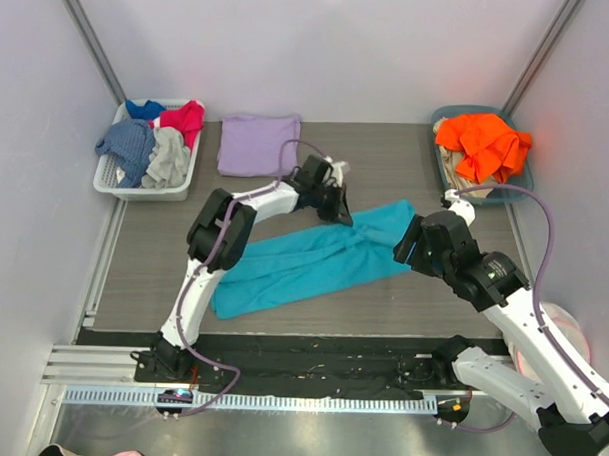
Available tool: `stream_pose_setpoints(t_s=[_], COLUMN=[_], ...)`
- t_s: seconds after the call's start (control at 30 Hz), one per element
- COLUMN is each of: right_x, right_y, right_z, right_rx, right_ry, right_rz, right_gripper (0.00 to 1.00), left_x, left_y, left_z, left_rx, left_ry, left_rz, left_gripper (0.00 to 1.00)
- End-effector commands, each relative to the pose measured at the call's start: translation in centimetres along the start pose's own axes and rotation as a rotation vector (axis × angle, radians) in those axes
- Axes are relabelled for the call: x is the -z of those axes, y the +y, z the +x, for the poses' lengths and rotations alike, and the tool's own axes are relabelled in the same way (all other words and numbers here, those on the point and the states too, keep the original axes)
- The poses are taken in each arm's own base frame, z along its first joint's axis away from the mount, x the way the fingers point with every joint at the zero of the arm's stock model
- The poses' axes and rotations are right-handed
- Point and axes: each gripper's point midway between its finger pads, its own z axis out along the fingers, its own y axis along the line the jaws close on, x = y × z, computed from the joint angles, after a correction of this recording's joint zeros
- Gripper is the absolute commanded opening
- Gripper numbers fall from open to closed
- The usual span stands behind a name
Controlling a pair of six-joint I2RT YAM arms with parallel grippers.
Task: Fold and stack the t-shirts
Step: Fold the tshirt
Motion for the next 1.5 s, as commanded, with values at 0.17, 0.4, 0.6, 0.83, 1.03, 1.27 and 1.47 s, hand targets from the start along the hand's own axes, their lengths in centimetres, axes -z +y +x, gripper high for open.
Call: stream_pose_setpoints(t_s=[0.17, 0.4, 0.6, 0.83, 1.03, 1.27, 1.47], right_x=[0.7, 1.1, -0.7, -5.1, -6.9, -9.6, -11.7], right_y=[-0.4, -1.0, -0.4, 0.6, 2.8, 7.0, 10.6], right_z=[0.1, 0.6, 2.9, 7.9, 8.8, 11.5, 14.2], right_rx=[-0.065, -0.057, -0.081, -0.193, -0.216, -0.157, -0.165], right_ry=[-0.017, -0.011, 0.054, 0.161, 0.171, 0.215, 0.26], right_rz=[-0.008, 0.001, -0.04, -0.109, -0.134, -0.13, -0.152], right_gripper=[0.65, 0.67, 0.67, 0.66, 0.66, 0.67, 0.65], left_x=[4.3, 6.4, 12.9, 23.5, 31.5, 35.0, 37.8], left_y=[8.4, 4.6, 1.7, 0.6, -0.3, -2.5, -4.0], left_z=[-13.5, -18.0, -18.8, -14.4, -8.5, -1.0, 4.0], left_rx=[0.397, 0.38, 0.269, 0.125, 0.065, 0.1, 0.118], left_ry=[-0.462, -0.545, -0.582, -0.607, -0.665, -0.702, -0.76], left_rz=[-0.196, -0.096, -0.156, -0.458, -0.624, -0.577, -0.529], left_gripper=[0.02, 1.0, 1.0, 1.0, 1.0, 1.0, 1.0])
